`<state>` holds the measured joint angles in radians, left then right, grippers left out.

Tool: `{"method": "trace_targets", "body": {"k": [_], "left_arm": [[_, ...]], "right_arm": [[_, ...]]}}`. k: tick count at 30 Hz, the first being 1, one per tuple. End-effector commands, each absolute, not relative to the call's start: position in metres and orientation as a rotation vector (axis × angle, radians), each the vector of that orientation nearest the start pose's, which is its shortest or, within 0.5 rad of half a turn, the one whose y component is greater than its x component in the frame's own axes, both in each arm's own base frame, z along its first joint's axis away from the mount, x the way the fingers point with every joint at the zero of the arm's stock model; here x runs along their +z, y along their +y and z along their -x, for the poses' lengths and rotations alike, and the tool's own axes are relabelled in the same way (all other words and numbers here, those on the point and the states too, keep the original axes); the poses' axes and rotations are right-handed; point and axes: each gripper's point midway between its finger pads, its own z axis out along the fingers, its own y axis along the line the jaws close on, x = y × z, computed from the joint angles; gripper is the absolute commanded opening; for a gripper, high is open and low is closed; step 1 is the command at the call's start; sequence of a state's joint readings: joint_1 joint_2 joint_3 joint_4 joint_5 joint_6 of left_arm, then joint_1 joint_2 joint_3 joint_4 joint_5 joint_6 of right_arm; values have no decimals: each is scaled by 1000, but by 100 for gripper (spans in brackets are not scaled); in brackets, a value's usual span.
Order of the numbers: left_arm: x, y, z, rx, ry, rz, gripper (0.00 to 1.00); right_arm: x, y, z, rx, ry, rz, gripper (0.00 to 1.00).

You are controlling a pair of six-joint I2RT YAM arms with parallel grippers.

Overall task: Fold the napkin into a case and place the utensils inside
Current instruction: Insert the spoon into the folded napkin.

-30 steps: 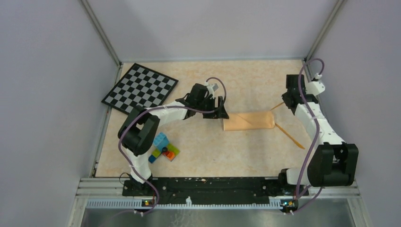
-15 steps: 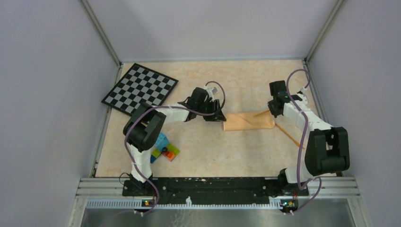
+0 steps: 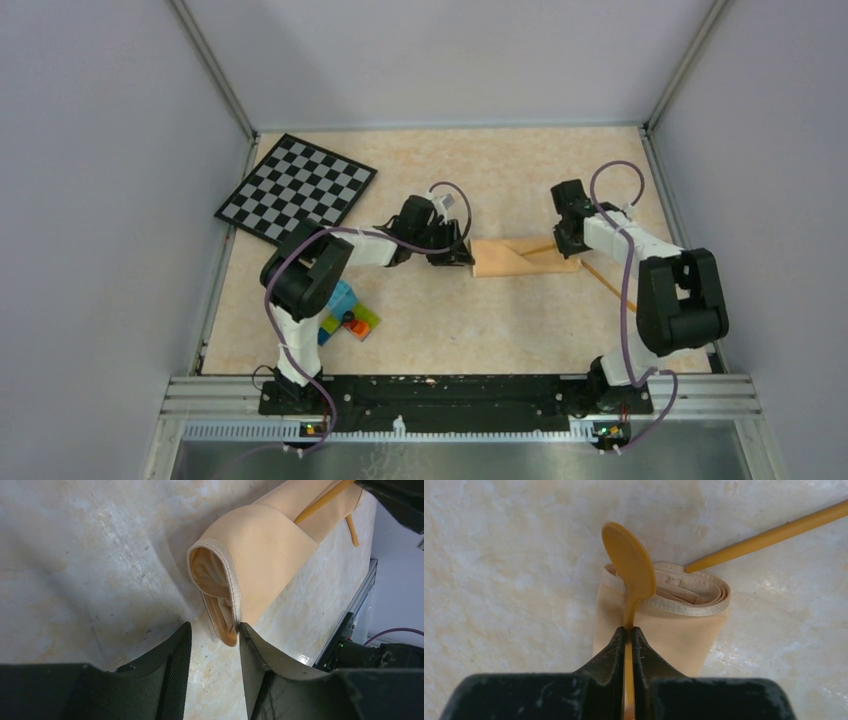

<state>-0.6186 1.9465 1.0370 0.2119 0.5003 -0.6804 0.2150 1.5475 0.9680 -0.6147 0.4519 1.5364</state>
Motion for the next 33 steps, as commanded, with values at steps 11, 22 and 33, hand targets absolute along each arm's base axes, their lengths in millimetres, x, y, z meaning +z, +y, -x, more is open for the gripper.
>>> {"method": "trace_targets", "body": {"k": [11,22,33], "left_arm": [[39,-358,-304,-1264,2441,-233,41],[33,-352,-296,-1256,2449,-238,33],[30,-353,-295,-1260,2452,-241,29]], "right_arm": [[53,95,-342,117,1964,-1721,0],[66,94,-342,203,1905,-1682,0],[55,129,-346,224,1971,-1634,0]]}}
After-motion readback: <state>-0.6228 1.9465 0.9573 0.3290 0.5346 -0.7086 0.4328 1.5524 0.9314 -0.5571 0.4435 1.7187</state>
